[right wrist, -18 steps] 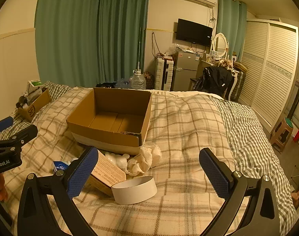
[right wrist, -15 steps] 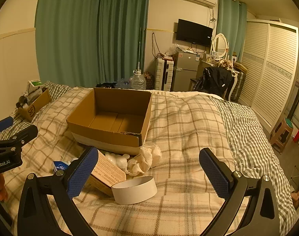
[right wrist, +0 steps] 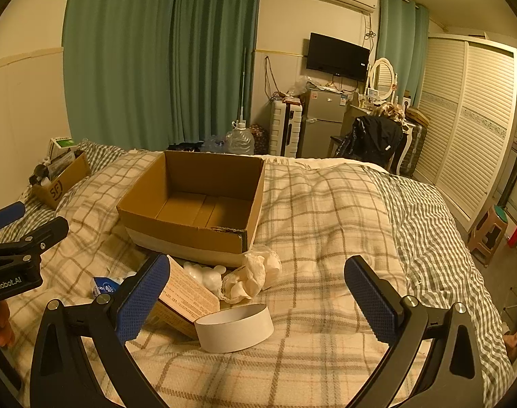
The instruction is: Organize objects
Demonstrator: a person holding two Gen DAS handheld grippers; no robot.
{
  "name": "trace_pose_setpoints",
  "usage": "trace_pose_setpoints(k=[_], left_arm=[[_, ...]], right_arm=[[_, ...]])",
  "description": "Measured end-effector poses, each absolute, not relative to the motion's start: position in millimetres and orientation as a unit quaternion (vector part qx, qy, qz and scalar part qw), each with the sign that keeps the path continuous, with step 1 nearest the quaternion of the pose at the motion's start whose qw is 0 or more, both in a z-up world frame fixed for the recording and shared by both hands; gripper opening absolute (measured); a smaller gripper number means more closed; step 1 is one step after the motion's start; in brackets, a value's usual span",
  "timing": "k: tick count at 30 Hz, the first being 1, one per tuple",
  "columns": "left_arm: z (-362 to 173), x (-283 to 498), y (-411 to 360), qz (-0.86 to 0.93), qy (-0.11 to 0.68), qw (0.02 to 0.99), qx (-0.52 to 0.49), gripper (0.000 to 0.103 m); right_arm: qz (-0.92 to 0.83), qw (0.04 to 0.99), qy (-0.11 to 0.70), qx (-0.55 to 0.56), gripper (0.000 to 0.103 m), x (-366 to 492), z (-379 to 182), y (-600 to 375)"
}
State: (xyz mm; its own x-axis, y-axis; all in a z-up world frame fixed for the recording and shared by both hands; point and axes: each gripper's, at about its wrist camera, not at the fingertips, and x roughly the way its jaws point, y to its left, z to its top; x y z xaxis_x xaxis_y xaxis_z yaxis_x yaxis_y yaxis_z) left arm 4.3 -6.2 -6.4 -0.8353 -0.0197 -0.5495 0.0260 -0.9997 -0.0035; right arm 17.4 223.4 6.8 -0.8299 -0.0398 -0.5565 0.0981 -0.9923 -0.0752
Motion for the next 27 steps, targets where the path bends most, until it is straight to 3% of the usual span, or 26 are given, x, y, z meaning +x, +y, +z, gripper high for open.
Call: trace_pose_setpoints(k=[27], left_arm=[[-6.2,-0.5,-7.5,-0.955,-0.004,0.023,0.297,0.103]], right_arm=[[-0.954,0.04,0.055,0.291,0.103,18.2,3.4,220.9]])
